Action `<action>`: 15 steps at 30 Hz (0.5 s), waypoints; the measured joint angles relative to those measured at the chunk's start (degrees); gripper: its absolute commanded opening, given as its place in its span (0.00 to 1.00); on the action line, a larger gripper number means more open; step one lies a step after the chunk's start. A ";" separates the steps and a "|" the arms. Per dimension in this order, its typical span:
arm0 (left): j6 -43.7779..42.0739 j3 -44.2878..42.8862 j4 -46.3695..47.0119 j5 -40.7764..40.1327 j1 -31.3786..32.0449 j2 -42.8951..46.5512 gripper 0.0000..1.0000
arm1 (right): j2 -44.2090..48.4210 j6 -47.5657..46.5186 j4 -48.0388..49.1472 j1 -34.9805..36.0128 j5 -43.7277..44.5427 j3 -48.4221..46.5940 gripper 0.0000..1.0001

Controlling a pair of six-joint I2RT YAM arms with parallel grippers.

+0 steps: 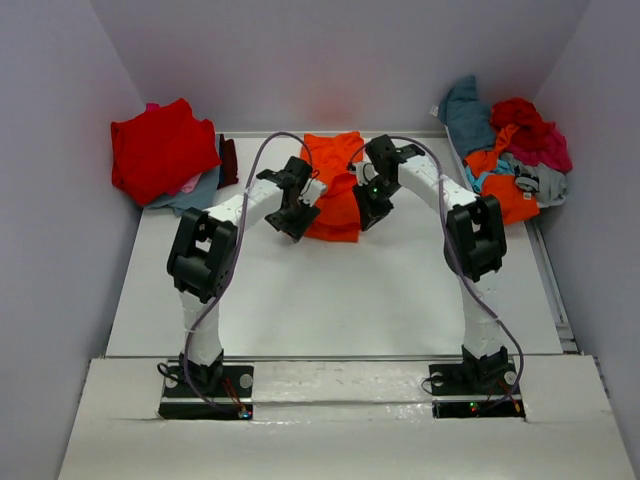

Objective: Fold and stack the t-shirts
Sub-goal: Fold the tshirt

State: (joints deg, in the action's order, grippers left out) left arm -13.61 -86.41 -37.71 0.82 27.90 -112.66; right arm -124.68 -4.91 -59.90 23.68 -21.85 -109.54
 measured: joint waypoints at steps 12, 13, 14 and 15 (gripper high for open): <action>-0.02 -8.31 0.20 -1.60 0.00 -4.72 0.69 | -4.39 0.02 -0.96 0.07 -0.96 -2.23 0.15; -0.02 -9.62 0.24 -1.81 0.00 -5.40 0.69 | -4.59 0.02 -1.01 0.07 -1.05 -2.67 0.15; -0.02 -10.34 0.22 -1.92 0.00 -5.86 0.69 | -4.79 0.02 -1.11 0.07 -1.07 -3.19 0.16; -0.02 -11.54 0.28 -2.16 0.00 -6.62 0.69 | -5.09 0.02 -1.16 0.07 -1.09 -3.80 0.17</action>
State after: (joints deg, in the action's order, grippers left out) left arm -13.63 -97.95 -37.43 -1.34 27.90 -119.28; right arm -129.78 -4.89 -61.06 23.75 -22.94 -113.34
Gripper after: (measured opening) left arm 0.690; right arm 0.154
